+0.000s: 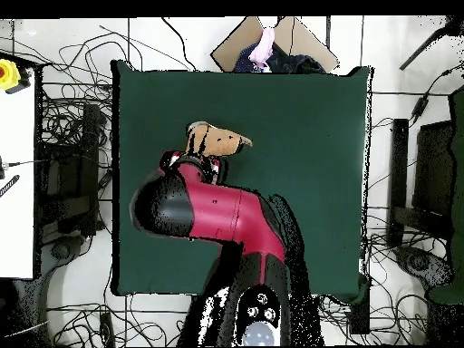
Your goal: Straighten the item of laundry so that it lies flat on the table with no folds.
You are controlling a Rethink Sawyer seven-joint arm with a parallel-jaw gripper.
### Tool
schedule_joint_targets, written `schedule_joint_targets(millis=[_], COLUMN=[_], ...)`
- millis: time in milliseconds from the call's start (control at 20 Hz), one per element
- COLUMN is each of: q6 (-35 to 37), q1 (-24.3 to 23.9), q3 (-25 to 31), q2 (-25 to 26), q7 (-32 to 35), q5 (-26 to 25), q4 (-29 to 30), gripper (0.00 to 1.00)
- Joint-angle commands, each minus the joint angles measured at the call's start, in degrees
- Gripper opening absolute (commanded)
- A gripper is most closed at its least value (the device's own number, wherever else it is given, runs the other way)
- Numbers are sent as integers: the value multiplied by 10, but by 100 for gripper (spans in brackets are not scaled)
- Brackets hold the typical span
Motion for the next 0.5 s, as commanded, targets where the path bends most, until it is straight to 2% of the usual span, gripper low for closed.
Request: schedule_joint_targets(millis=[50,150,250,500], q6=[-83,-84,-89,-114], q1=[-19,12,24,14], q3=[128,95,88,116], q2=[29,34,37,43], q7=[147,196,234,263], q5=[72,101,139,213], q4=[77,78,93,131], gripper=[0,0,0,0])
